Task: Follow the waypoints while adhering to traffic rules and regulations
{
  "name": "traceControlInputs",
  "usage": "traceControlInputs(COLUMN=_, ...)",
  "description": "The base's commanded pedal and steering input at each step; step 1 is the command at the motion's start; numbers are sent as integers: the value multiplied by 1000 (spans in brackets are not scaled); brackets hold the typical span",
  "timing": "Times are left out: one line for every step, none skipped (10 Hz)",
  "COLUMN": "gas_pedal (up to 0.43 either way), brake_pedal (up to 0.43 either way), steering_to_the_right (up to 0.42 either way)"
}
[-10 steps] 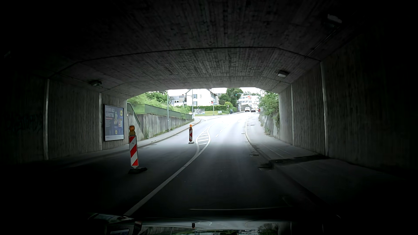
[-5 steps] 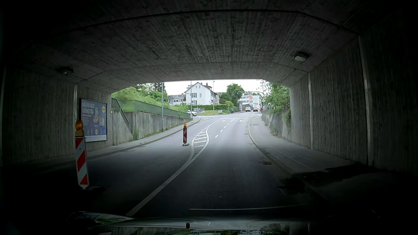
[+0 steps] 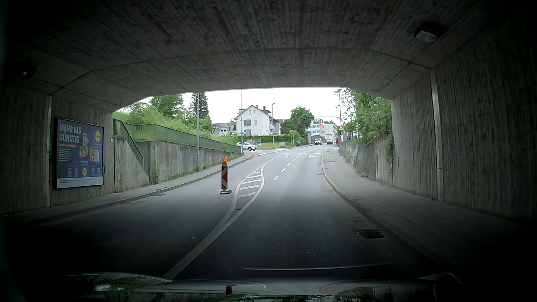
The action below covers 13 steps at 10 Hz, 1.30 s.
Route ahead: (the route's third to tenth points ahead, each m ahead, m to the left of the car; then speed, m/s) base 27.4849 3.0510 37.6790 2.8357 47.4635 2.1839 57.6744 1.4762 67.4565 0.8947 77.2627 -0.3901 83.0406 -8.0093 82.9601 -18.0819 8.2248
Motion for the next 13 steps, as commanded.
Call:
traceControlInputs(gas_pedal=150, brake_pedal=0, steering_to_the_right=2)
traceControlInputs(gas_pedal=150, brake_pedal=0, steering_to_the_right=4)
traceControlInputs(gas_pedal=150, brake_pedal=0, steering_to_the_right=5)
traceControlInputs(gas_pedal=150, brake_pedal=0, steering_to_the_right=6)
traceControlInputs(gas_pedal=150, brake_pedal=0, steering_to_the_right=5)
traceControlInputs(gas_pedal=150, brake_pedal=0, steering_to_the_right=7)
traceControlInputs(gas_pedal=138, brake_pedal=0, steering_to_the_right=9)
traceControlInputs(gas_pedal=138, brake_pedal=0, steering_to_the_right=10)
traceControlInputs(gas_pedal=138, brake_pedal=0, steering_to_the_right=10)
traceControlInputs(gas_pedal=138, brake_pedal=0, steering_to_the_right=10)
traceControlInputs(gas_pedal=138, brake_pedal=0, steering_to_the_right=10)
traceControlInputs(gas_pedal=138, brake_pedal=0, steering_to_the_right=10)
traceControlInputs(gas_pedal=138, brake_pedal=0, steering_to_the_right=10)
